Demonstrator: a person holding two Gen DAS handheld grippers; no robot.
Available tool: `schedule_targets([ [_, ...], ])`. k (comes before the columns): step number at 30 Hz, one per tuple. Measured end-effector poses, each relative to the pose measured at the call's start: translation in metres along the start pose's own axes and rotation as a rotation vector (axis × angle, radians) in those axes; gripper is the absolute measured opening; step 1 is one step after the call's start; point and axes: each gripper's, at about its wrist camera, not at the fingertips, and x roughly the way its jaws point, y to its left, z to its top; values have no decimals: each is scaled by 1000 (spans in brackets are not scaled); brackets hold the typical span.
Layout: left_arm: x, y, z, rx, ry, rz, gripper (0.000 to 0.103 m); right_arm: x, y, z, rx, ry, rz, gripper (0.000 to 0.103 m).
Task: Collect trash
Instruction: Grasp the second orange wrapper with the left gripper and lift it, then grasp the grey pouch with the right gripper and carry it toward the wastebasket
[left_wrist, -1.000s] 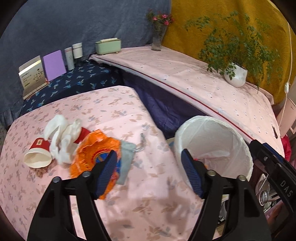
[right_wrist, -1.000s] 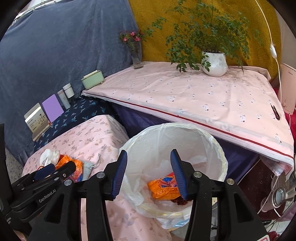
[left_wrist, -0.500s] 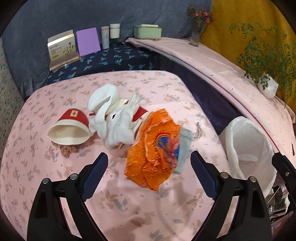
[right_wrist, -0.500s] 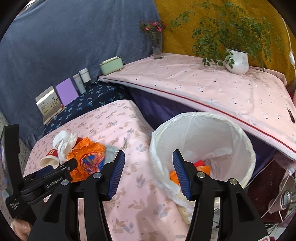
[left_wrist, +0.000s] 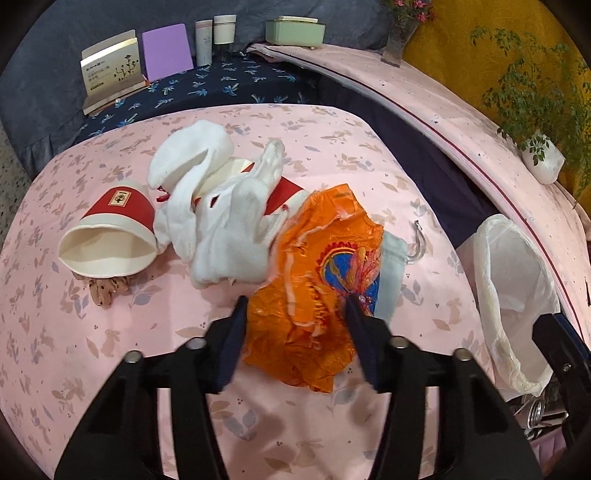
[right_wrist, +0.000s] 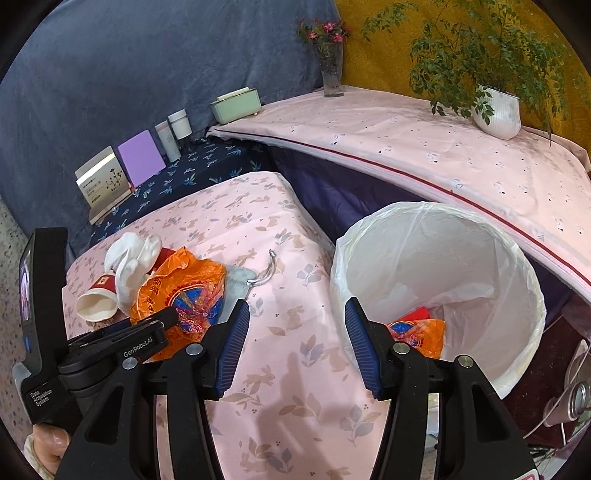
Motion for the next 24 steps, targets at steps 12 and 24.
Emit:
schedule_targets([
  [12,-55,15,-5,13,-92,-56,18,6,27,-5,-26,25,37,53],
  [24,-103,60,1,-39,-189,-3,18,23,70,-13,-71,75,92,53],
])
